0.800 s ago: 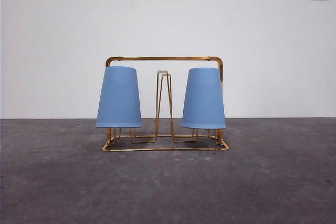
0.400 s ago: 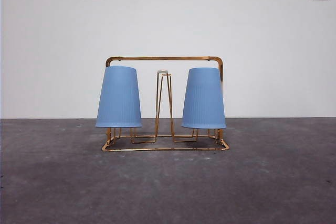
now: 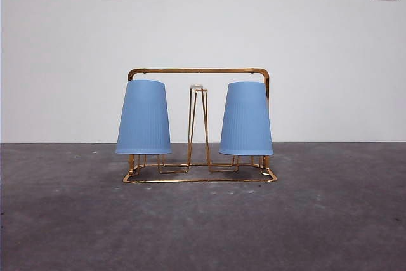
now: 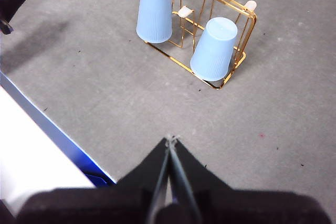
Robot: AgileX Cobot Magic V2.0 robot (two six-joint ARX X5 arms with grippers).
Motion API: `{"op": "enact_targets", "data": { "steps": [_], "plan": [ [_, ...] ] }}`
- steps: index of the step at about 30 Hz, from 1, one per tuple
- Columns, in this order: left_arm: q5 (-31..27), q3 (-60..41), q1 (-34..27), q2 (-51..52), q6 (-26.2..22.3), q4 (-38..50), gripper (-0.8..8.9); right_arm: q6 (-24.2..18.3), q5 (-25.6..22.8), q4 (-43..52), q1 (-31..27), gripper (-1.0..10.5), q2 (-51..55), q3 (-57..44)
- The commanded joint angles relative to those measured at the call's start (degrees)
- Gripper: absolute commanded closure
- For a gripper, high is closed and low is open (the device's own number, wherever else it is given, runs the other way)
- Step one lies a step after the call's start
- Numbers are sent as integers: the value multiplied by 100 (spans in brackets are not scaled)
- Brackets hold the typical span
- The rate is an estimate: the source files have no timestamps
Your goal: Pick up cup 1,put cup 1 in the cup rack,pick up cup 2,put cup 2 in the cup rack
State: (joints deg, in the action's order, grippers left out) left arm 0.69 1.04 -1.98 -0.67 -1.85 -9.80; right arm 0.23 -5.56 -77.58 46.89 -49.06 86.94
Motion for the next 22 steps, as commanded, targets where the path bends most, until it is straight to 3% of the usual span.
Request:
{"op": "enact_targets", "data": {
  "steps": [1, 3, 5, 8, 14, 18, 22],
  "plan": [
    [20, -61, -22, 0, 57, 31, 817, 39, -4, -129, 2, 946, -22, -42],
    [20, -61, -22, -7, 57, 31, 817, 7, -9, -125, -39, 946, -20, -42],
    [20, -61, -22, -11, 57, 33, 817, -352, -173, -125, -247, 946, 44, -39],
    [20, -61, -22, -22, 57, 33, 817, -544, -157, 243, -903, 946, 214, -55],
    [20, -61, -22, -24, 57, 31, 817, -551, 1172, 2022, -2962, 946, 927, -577],
    [20, -61, -22, -26, 57, 33, 817, -826, 1394, 3178, -4011, 946, 1530, -1497],
    [20, -61, -22, -26, 57, 33, 817, -887, 1705, 4365, -4566, 946, 2205, -2833]
  ]
}}
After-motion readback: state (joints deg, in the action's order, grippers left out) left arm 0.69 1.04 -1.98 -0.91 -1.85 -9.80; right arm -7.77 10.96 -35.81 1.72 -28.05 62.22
